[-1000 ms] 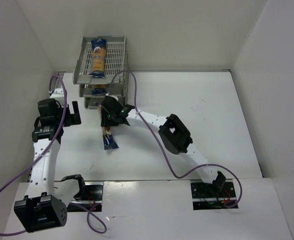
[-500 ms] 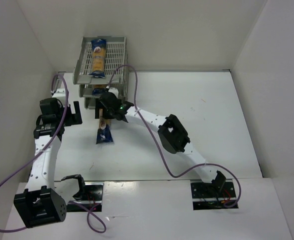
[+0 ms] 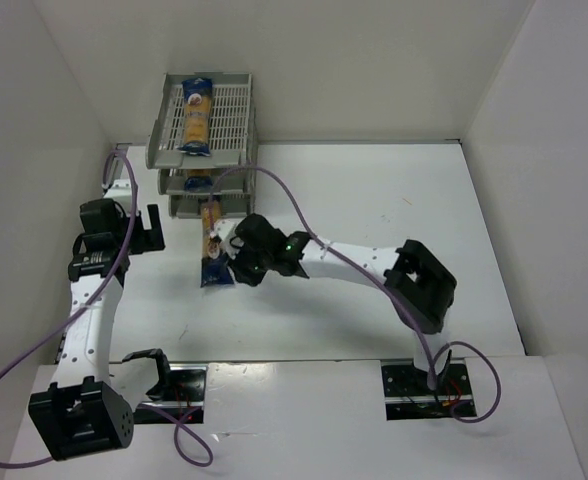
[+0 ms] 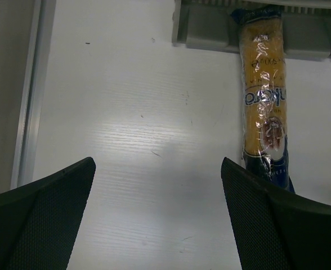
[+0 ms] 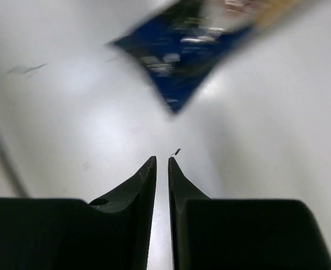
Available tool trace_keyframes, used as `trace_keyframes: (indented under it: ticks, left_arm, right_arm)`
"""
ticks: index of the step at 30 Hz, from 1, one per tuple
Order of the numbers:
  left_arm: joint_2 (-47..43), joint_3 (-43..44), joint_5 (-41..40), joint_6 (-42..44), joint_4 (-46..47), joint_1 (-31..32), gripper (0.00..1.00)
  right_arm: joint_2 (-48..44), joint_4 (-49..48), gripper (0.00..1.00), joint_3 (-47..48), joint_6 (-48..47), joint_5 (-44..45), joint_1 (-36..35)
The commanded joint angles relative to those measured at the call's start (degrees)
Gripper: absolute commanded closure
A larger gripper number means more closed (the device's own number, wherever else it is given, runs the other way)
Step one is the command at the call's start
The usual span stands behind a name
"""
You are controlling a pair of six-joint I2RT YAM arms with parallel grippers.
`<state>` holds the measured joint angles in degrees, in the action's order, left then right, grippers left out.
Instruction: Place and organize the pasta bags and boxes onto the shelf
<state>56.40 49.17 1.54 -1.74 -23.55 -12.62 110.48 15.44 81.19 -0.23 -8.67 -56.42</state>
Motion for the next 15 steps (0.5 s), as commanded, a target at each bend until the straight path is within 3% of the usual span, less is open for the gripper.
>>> trace_keyframes:
  ticks: [1,3,6,8,11,13,15]
  left_arm:
    - [-1.3,-1.3,1.2,0.1,2.7,-0.4,0.01]
    - [-1.3,-1.4,1.7,-0.5,2.7,-0.4,0.01]
    - [-1.8,-1.4,1.2,-0.5,2.2,-0.4,0.01]
    - [-2.3,-1.4,0.6,0.1,2.2,-0.4,0.01]
    - [-3.0,-1.4,0.0,0.2,1.6,-0.4,0.01]
    - [-3.6,-1.4,-0.5,0.2,1.6,-0.4,0.01]
    - [-4.1,-1.4,-1.0,0.2,1.1,-0.4,0.01]
  right_arm:
    - [-4.7,-8.3,0.82,-4.0,-14.8,-12.0,-6.0]
    - [-1.2,-8.3,0.82,-2.1,-17.1,-15.8,-7.3]
    - [7.8,-7.7,0.87,4.1,-14.0,-13.7,-7.3]
    - [14.0,-9.3,1.00,8.3,-12.3,-5.4,-7.3]
    - [17.1,-10.9,1.00,11.6,-12.5,0.8,-6.8]
    - [19.4,-8.3,1.00,14.9,-12.0,-0.6,-5.2]
    - [21.0,-6.0,1.00,18.3,-11.2,4.1,-5.2]
